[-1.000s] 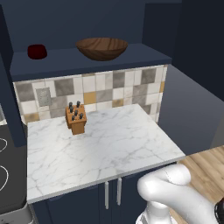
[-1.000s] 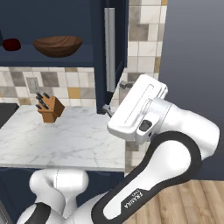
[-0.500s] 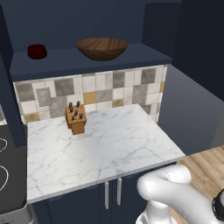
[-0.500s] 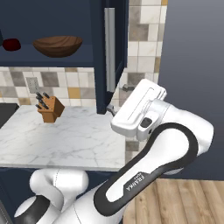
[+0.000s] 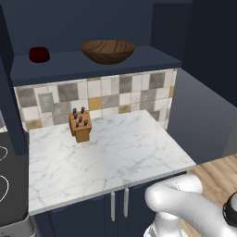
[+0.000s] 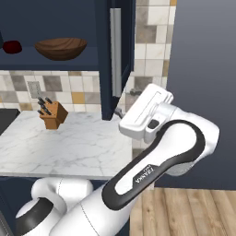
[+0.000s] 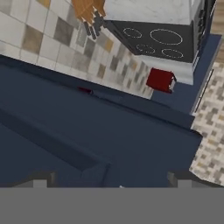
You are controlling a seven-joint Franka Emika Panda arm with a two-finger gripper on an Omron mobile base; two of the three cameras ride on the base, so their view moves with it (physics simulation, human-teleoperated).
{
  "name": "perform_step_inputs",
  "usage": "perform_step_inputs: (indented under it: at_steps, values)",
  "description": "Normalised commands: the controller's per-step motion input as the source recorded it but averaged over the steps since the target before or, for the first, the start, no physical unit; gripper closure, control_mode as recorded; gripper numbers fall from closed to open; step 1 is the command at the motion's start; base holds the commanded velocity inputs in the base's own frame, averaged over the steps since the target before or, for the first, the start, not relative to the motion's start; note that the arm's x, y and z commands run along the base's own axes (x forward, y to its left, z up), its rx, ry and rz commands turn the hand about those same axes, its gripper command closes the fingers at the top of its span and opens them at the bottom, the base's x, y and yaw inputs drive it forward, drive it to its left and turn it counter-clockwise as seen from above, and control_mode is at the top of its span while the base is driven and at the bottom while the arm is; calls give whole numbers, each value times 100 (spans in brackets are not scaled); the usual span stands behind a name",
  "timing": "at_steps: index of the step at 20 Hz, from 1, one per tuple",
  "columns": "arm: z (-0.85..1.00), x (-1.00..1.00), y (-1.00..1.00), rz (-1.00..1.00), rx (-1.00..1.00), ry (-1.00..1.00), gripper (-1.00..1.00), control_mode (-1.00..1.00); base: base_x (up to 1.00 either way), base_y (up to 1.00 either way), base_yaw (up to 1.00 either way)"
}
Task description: Pick the mug and place it in the sink. Pick the bowl and place it in the open cabinet and then close the cabinet.
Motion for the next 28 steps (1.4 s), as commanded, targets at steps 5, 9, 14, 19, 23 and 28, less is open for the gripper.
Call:
perform_step_inputs:
  at_steps: [5, 9, 14, 19, 23, 28]
  values:
    - [-10, 41, 30, 0, 0, 0, -100, -100, 0, 0, 0]
    - [-19, 22, 51, 0, 0, 0, -100, -100, 0, 0, 0]
    - [-22, 6, 65, 0, 0, 0, -100, -100, 0, 0, 0]
    - [-1, -1, 86, -12, 0, -5, -100, -100, 0, 0, 0]
    - [0, 1, 93, -20, -5, -10, -100, -100, 0, 0, 0]
    - [-4, 26, 80, -22, -6, -4, -100, -100, 0, 0, 0]
